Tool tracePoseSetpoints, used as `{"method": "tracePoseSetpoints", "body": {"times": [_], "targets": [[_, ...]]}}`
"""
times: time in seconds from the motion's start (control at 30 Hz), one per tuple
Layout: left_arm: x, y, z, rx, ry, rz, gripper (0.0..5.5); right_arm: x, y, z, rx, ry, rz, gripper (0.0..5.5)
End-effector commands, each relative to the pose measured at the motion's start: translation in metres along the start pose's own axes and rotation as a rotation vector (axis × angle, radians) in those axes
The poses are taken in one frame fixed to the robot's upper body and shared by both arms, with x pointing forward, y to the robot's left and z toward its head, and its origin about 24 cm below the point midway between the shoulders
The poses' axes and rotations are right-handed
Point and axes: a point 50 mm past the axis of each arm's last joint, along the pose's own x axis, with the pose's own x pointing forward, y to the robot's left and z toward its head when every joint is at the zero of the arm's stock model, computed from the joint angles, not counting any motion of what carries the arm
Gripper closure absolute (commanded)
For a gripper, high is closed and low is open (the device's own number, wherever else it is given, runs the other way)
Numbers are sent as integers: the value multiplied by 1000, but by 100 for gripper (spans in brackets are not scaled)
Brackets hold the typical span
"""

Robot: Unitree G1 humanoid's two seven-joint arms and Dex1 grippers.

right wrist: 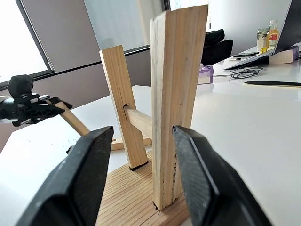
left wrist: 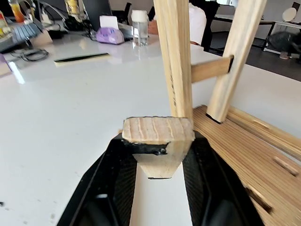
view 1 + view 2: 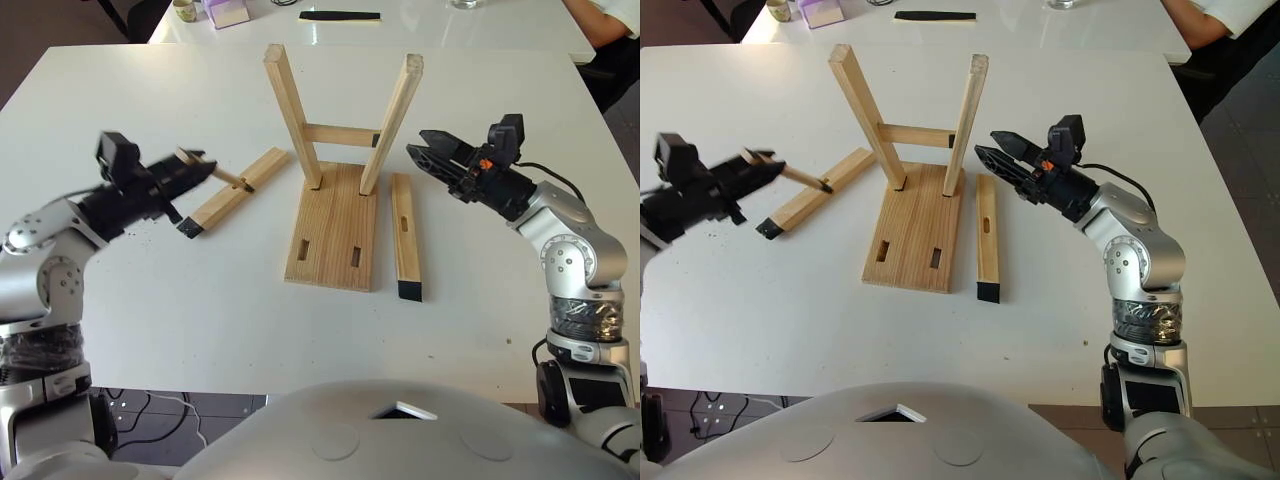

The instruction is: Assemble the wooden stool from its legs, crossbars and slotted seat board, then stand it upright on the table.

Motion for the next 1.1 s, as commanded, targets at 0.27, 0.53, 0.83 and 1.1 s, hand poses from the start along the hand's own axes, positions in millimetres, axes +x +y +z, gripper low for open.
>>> {"method": "tracePoseSetpoints", "body": {"times": [0.27,0.53,0.83,1.1], "targets": [[6,39,-31,71,203,44,420,9,0,2,-8,-12,7,319],[-16,42,-38,69,252,62,420,2,1,-3,9,-12,-10,319],[-23,12,-45,-5,299,-96,420,2,3,-4,24,-33,-33,319],[7,-34,-1,16,110,-314,420,1,1,-5,35,-23,-44,319]]}}
